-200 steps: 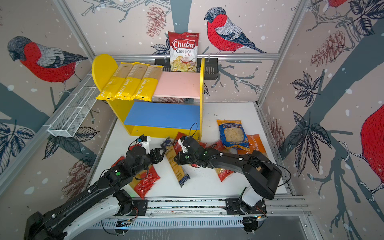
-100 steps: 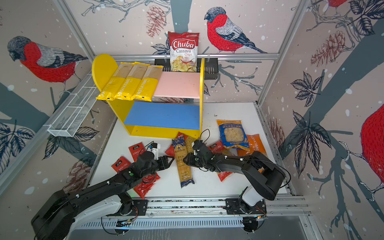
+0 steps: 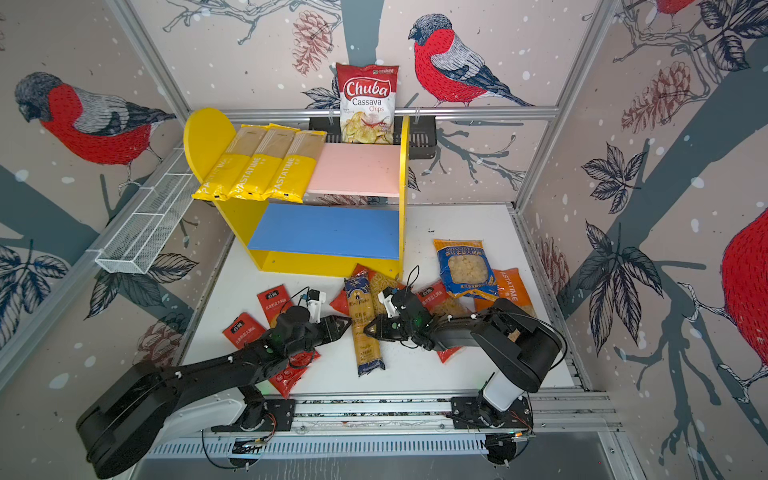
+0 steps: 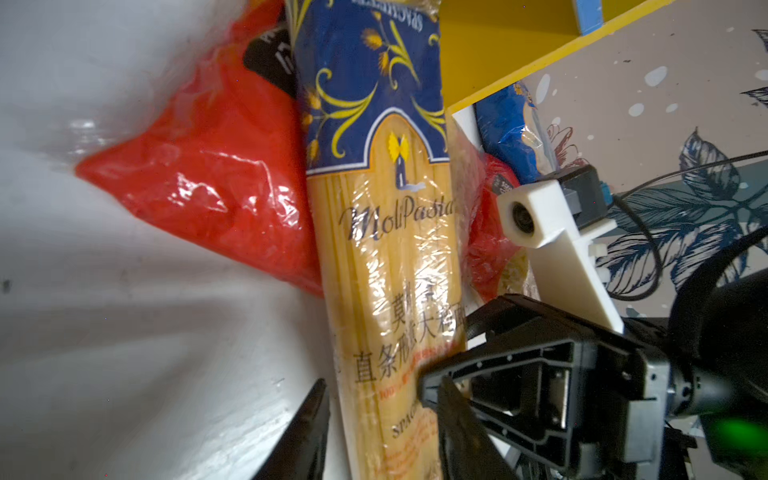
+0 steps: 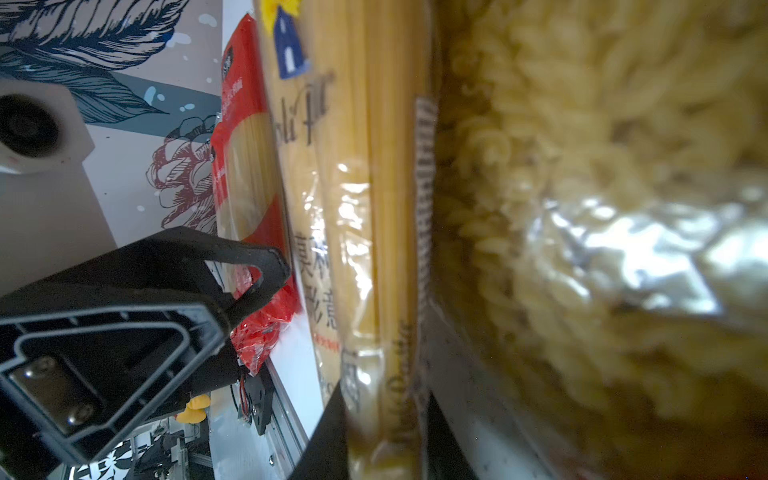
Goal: Place and organize the pasta boxes and bags onto the shelf
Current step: 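Lift the upright Moli Pasta pack with both grippers toward the pink shelf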
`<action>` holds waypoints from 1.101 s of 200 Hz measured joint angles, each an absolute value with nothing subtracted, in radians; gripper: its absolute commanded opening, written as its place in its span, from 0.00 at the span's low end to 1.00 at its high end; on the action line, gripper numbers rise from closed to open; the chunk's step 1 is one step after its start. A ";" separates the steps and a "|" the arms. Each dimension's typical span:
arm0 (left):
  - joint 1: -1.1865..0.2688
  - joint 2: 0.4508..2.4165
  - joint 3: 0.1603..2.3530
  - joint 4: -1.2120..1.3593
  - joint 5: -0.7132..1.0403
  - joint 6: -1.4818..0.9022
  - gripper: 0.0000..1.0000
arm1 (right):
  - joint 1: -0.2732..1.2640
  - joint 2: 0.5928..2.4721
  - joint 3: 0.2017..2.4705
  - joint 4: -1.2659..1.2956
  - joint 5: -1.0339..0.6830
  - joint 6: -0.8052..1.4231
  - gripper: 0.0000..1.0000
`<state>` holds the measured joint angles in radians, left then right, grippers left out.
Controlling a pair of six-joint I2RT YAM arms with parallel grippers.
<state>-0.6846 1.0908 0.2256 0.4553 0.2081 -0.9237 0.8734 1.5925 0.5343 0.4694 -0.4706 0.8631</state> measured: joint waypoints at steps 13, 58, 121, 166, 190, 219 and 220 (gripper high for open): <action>-0.666 1.048 0.247 0.448 0.221 -0.912 0.48 | 0.877 1.560 0.528 0.469 -0.474 0.863 0.15; -0.583 0.917 0.324 0.388 0.302 -0.870 0.60 | 0.899 1.417 0.533 0.416 -0.466 0.850 0.09; -0.517 0.836 0.392 0.416 0.454 -0.891 0.75 | 0.916 1.226 0.625 0.380 -0.458 0.807 0.07; -0.514 0.881 0.435 0.544 0.524 -0.935 0.70 | 0.929 1.188 0.711 0.385 -0.463 0.787 0.07; -0.514 0.923 0.455 0.605 0.563 -0.962 0.62 | 0.949 1.184 0.737 0.381 -0.471 0.780 0.08; -0.514 0.955 0.480 0.680 0.578 -0.985 0.49 | 0.961 1.179 0.740 0.381 -0.475 0.773 0.10; -0.514 0.956 0.481 0.684 0.580 -0.988 0.48 | 0.962 1.179 0.740 0.381 -0.475 0.773 0.10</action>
<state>-0.5137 0.9562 0.4808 0.6838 0.5797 -0.9878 0.9615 1.1786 0.7403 0.3809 -0.4747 0.7727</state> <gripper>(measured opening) 0.536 0.156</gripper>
